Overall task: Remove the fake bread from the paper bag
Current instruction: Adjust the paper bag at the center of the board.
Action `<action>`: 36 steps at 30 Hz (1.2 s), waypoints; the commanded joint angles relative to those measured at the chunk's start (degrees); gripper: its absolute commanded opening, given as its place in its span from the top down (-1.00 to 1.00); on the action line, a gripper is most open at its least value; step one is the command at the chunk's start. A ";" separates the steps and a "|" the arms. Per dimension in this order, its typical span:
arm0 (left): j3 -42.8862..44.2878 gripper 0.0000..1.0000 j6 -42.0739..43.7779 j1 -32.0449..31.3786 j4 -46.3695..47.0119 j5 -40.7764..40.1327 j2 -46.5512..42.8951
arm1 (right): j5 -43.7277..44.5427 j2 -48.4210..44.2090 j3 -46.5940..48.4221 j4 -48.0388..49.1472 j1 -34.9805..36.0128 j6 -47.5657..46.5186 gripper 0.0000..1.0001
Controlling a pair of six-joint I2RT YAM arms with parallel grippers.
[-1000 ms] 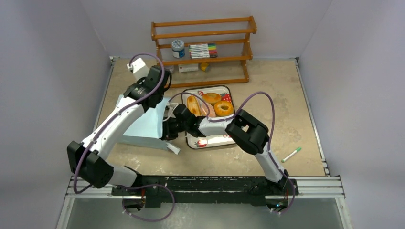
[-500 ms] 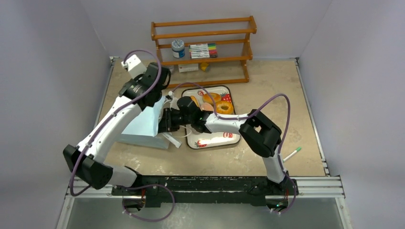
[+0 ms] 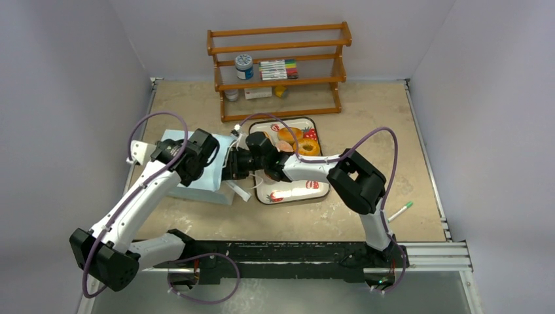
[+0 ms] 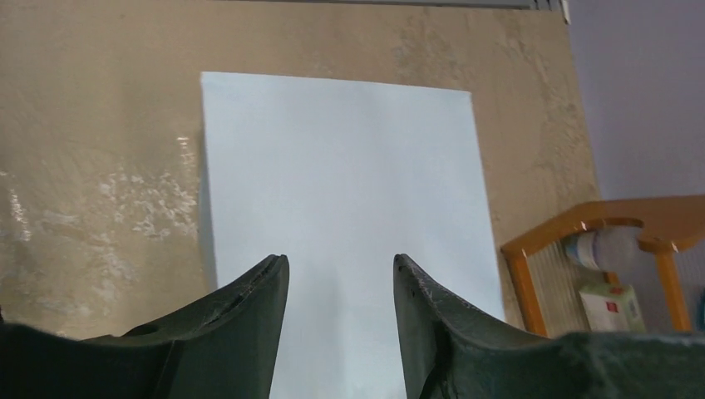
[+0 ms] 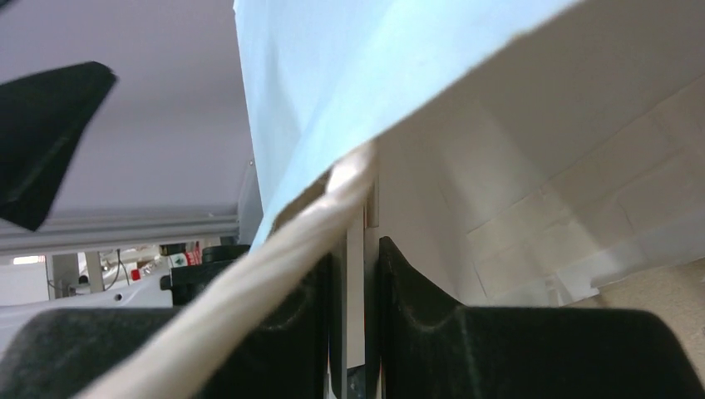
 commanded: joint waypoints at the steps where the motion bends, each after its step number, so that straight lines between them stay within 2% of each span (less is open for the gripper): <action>1: -4.05 0.01 -27.83 3.06 -4.28 -1.27 -1.89 | 0.47 -0.79 0.92 6.43 -0.41 0.45 1.00; 3: -4.99 0.01 -29.57 6.05 -4.28 -0.97 -1.58 | 0.38 -1.11 0.51 6.79 -0.50 0.38 1.00; 4: -5.26 -0.07 -29.99 7.66 -4.26 -0.98 -1.43 | 0.17 -1.14 0.53 6.73 -0.55 0.31 1.00; 7: -4.76 -0.12 -27.66 12.73 -3.44 -2.56 -0.63 | -0.55 -1.14 1.18 6.10 -0.58 -0.28 1.00; 11: -5.53 -0.13 -15.73 22.25 4.73 -0.59 -0.34 | -0.33 -1.69 2.61 3.63 -0.48 -2.63 1.00; 14: -6.33 -0.13 -7.16 29.67 10.35 4.14 0.61 | 0.58 -1.94 3.64 1.81 -0.65 -4.24 1.00; 19: -7.67 -0.15 0.62 38.40 14.60 12.65 2.27 | -0.41 -0.46 5.08 1.18 -1.44 -4.39 1.00; 22: -9.35 -0.17 3.23 40.70 15.12 15.32 2.62 | -1.07 0.47 5.86 1.26 -1.86 -4.30 1.00; 30: -13.59 -0.18 6.43 43.20 20.74 14.75 3.64 | -2.08 1.72 7.00 0.85 -2.70 -4.61 1.00; 36: -14.62 -0.18 13.87 43.97 33.84 16.92 8.16 | -1.81 1.85 6.60 0.84 -2.66 -5.44 1.00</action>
